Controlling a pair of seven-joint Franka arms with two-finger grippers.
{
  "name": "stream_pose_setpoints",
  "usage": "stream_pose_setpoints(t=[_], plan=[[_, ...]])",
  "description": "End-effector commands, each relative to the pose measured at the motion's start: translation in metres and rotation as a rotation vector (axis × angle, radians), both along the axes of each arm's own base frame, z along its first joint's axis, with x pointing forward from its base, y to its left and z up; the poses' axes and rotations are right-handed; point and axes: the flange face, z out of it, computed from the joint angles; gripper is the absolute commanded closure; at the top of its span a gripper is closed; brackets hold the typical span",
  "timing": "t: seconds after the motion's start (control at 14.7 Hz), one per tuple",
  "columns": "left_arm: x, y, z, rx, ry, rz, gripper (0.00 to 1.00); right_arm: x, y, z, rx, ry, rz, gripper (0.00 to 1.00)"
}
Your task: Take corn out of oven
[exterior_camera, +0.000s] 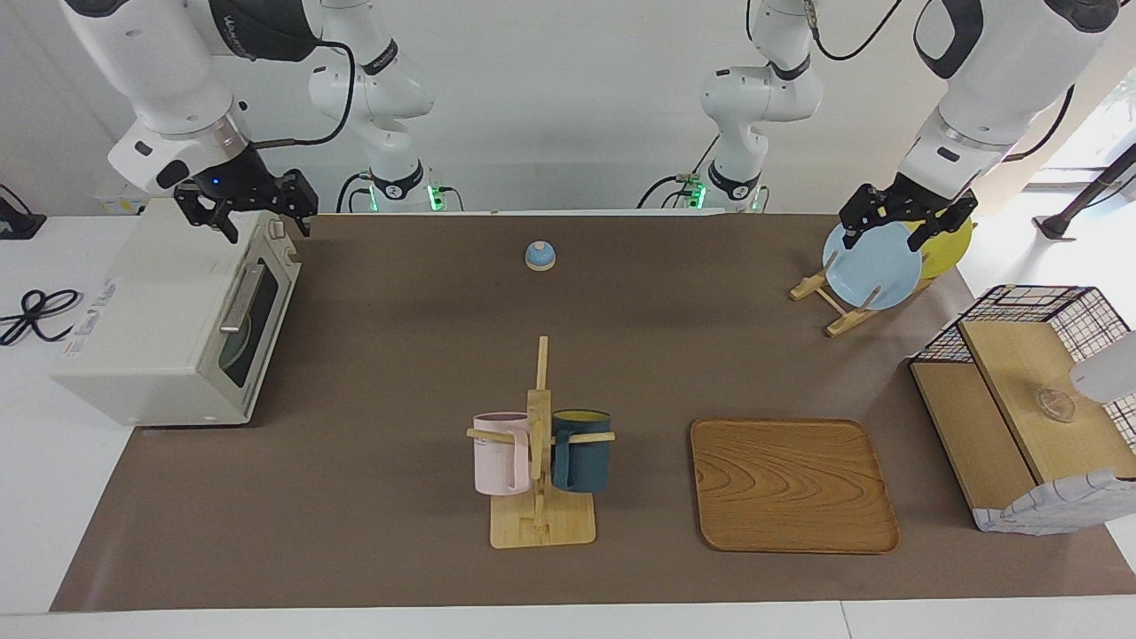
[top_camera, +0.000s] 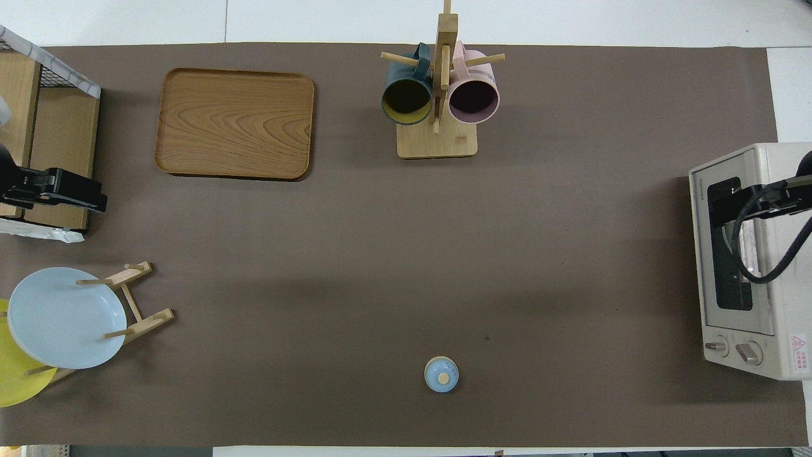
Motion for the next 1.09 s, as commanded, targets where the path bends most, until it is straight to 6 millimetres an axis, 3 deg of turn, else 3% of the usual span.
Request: stream_pose_setpoints(t=[0.0, 0.07, 0.27, 0.82, 1.02], plan=[[-0.006, 0.004, 0.002, 0.008, -0.009, -0.003, 0.00, 0.004, -0.005, -0.009, 0.019, -0.028, -0.009, 0.00], [-0.006, 0.004, 0.002, 0.008, -0.008, -0.003, 0.00, 0.000, -0.008, -0.014, 0.021, -0.035, 0.002, 0.08], [-0.006, 0.004, 0.002, 0.008, -0.008, -0.003, 0.00, -0.007, -0.029, -0.027, 0.030, -0.036, 0.084, 0.99], [-0.006, 0.004, 0.002, 0.008, -0.008, -0.003, 0.00, -0.029, -0.062, -0.080, 0.022, -0.099, 0.028, 1.00], [-0.006, 0.004, 0.002, 0.008, -0.009, -0.003, 0.00, -0.031, -0.092, -0.098, 0.018, -0.109, -0.024, 1.00]])
